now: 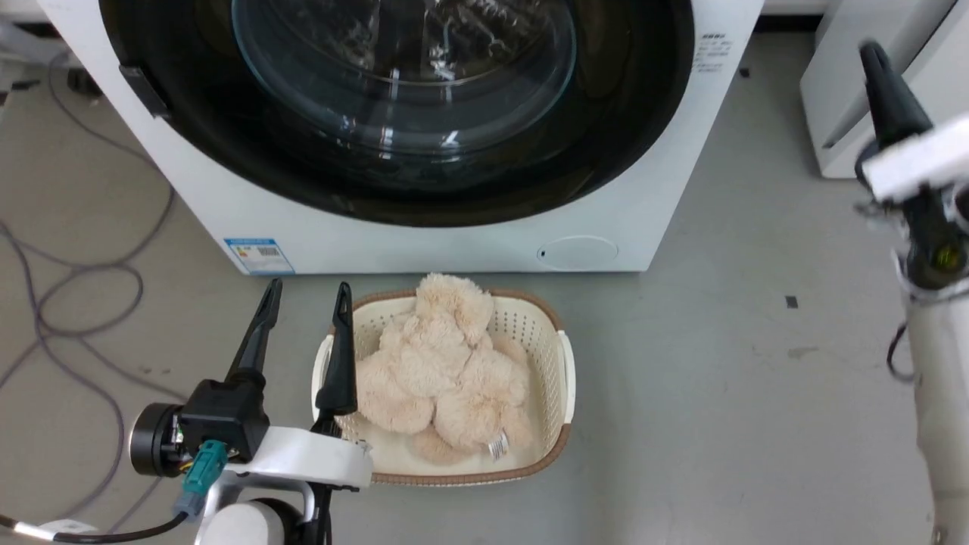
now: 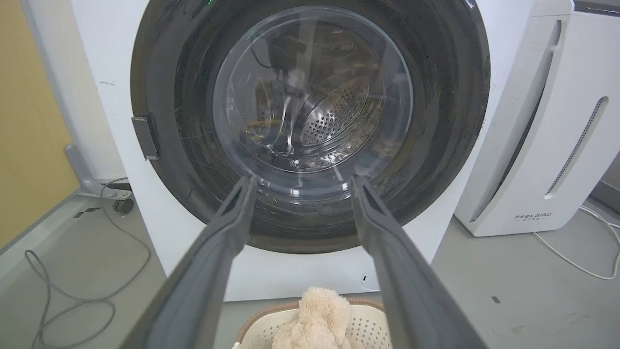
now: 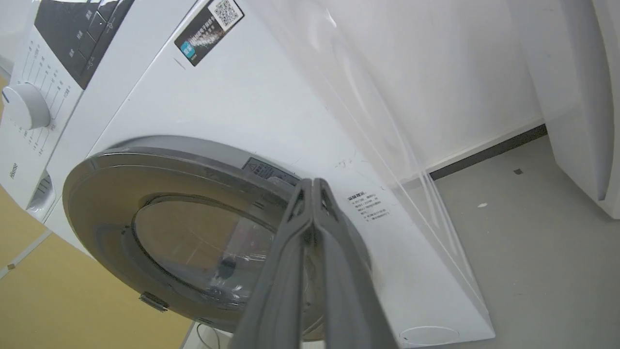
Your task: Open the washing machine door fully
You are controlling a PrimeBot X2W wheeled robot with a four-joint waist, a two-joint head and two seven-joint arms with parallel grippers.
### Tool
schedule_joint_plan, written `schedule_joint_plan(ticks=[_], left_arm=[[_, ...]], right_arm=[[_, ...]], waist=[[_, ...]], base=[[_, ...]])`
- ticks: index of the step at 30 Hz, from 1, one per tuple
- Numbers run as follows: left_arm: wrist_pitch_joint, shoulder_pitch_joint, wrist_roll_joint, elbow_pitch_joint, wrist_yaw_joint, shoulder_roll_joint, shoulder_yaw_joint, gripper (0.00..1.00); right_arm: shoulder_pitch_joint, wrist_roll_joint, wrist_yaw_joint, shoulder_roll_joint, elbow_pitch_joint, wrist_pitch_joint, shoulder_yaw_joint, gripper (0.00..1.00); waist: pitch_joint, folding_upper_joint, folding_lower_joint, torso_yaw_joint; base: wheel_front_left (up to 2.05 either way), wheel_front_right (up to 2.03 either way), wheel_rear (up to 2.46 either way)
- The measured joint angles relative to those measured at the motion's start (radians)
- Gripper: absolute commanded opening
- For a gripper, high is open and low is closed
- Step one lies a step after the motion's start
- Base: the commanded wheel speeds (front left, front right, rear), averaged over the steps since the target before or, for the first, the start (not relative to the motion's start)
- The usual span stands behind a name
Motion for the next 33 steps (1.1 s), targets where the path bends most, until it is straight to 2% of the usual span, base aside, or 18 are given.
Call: schedule_joint_plan(ticks=[13, 22, 33], left_arm=[[-0.023, -0.033, -0.009, -0.029, -0.009, -0.002, -0.004, 1.0], [-0.04, -0.067, -0.021, -0.046, -0.009, -0.004, -0.023, 1.0], [-0.06, -0.098, -0.041, -0.061, -0.005, -0.005, -0.045, 1.0]], right_arm=[[-0.338, 0.031, 0.0, -0.038, 0.208, 0.268, 0.124, 0.0], [-0.533, 0.049, 0.0, -0.024, 0.327, 0.362, 0.191, 0.0], [-0.701, 0.089, 0.0, -0.02, 0.461, 0.458, 0.253, 0.0]], waist=[[0.079, 0.0, 0.0, 0.023], [0.138, 0.0, 0.0, 0.04], [0.192, 0.0, 0.0001, 0.065]], base=[[0.0, 0.0, 0.0], [0.0, 0.0, 0.0], [0.0, 0.0, 0.0]])
